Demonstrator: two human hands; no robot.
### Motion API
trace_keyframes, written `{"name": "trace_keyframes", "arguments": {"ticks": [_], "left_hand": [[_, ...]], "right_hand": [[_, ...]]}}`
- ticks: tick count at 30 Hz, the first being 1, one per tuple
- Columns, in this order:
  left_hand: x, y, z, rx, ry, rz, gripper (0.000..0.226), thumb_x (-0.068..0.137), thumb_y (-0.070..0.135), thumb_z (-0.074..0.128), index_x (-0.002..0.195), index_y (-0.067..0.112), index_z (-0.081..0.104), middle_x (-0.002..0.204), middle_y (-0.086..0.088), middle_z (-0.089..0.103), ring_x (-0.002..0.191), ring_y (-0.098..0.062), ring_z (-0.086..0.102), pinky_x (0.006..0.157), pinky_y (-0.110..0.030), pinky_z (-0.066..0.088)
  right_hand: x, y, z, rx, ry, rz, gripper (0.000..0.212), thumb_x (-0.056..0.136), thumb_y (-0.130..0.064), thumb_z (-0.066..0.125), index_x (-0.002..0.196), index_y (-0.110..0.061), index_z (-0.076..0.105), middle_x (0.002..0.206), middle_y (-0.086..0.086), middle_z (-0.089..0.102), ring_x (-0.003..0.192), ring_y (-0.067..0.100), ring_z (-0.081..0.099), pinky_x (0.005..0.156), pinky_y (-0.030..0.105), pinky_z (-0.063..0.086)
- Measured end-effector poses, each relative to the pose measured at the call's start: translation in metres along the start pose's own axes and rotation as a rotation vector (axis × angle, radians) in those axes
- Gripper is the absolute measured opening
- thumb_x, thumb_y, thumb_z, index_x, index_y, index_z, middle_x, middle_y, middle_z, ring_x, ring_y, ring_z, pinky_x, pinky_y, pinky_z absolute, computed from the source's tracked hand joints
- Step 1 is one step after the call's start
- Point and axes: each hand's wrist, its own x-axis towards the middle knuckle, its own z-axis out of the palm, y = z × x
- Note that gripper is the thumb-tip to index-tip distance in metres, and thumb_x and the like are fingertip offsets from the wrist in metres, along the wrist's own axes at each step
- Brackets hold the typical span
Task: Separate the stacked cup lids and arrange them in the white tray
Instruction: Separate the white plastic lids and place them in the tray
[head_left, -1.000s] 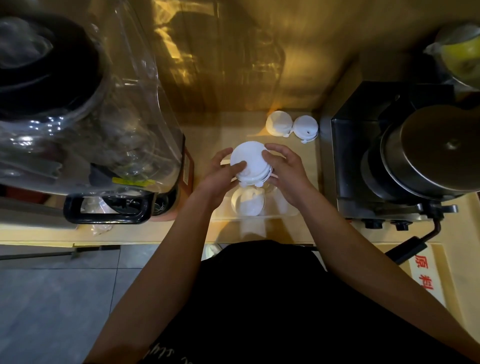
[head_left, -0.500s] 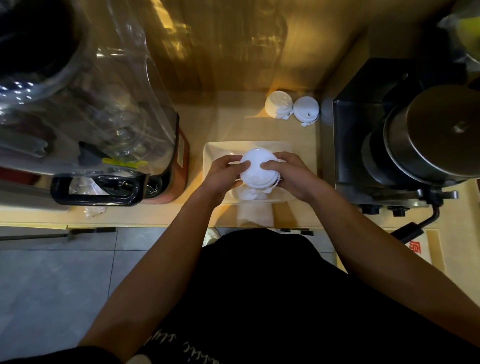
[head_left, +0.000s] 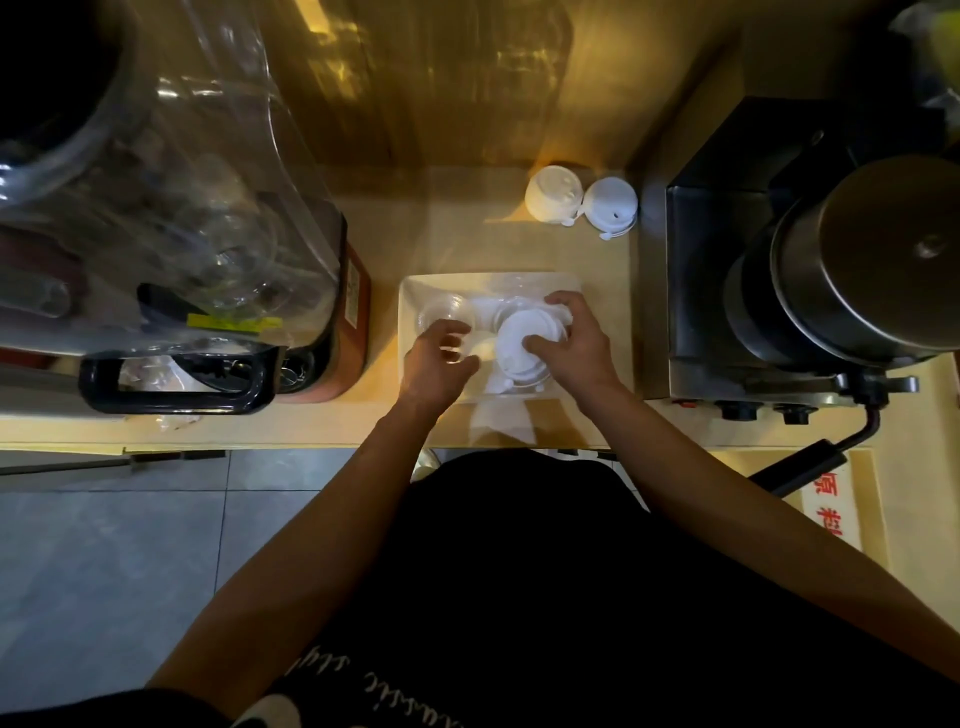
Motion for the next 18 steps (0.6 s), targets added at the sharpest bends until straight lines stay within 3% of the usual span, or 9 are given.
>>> {"name": "trace_keyframes", "arguments": {"ticks": [5, 9, 12, 15, 18], "left_hand": [[-0.006, 0.006, 0.008, 0.007, -0.196, 0.092, 0.045, 0.074, 0.032, 0.082, 0.115, 0.024, 0.066, 0.121, 0.004, 0.062, 0.103, -0.015, 0.061, 0.083, -0.024, 0.05], [-0.006, 0.008, 0.007, 0.021, -0.226, 0.099, 0.056, 0.067, 0.043, 0.085, 0.117, 0.027, 0.063, 0.119, 0.002, 0.063, 0.104, -0.015, 0.063, 0.088, -0.028, 0.054], [-0.01, 0.015, 0.007, 0.041, -0.254, 0.135, 0.063, 0.068, 0.037, 0.086, 0.122, 0.021, 0.057, 0.112, 0.006, 0.066, 0.095, -0.009, 0.063, 0.077, -0.017, 0.049], [-0.009, 0.017, 0.005, 0.169, -0.178, 0.182, 0.049, 0.08, 0.027, 0.078, 0.121, 0.011, 0.056, 0.111, -0.002, 0.066, 0.096, -0.02, 0.062, 0.073, -0.023, 0.043], [-0.006, 0.015, 0.001, 0.219, -0.104, 0.182, 0.031, 0.091, 0.023, 0.063, 0.117, 0.008, 0.057, 0.106, -0.006, 0.067, 0.096, -0.028, 0.062, 0.075, -0.025, 0.039]], "right_hand": [[0.004, -0.001, 0.009, 0.07, 0.022, 0.073, 0.027, 0.079, -0.021, 0.076, 0.101, -0.023, 0.06, 0.114, -0.005, 0.058, 0.101, 0.02, 0.059, 0.09, 0.039, 0.055], [0.007, -0.005, 0.01, 0.241, -0.055, 0.229, 0.015, 0.089, -0.029, 0.066, 0.101, -0.02, 0.063, 0.109, 0.003, 0.062, 0.09, 0.02, 0.065, 0.08, 0.043, 0.061], [0.003, -0.013, 0.011, 0.421, -0.125, 0.281, 0.012, 0.097, -0.022, 0.054, 0.102, -0.013, 0.06, 0.09, 0.011, 0.067, 0.069, 0.021, 0.07, 0.062, 0.032, 0.06], [0.003, -0.017, 0.009, 0.492, -0.174, 0.31, 0.015, 0.099, -0.023, 0.052, 0.105, -0.012, 0.059, 0.08, 0.012, 0.068, 0.067, 0.023, 0.071, 0.072, 0.035, 0.059], [0.004, -0.016, 0.006, 0.386, -0.204, 0.258, 0.017, 0.1, -0.03, 0.049, 0.109, -0.019, 0.059, 0.083, 0.01, 0.072, 0.075, 0.023, 0.071, 0.072, 0.031, 0.056]]}}
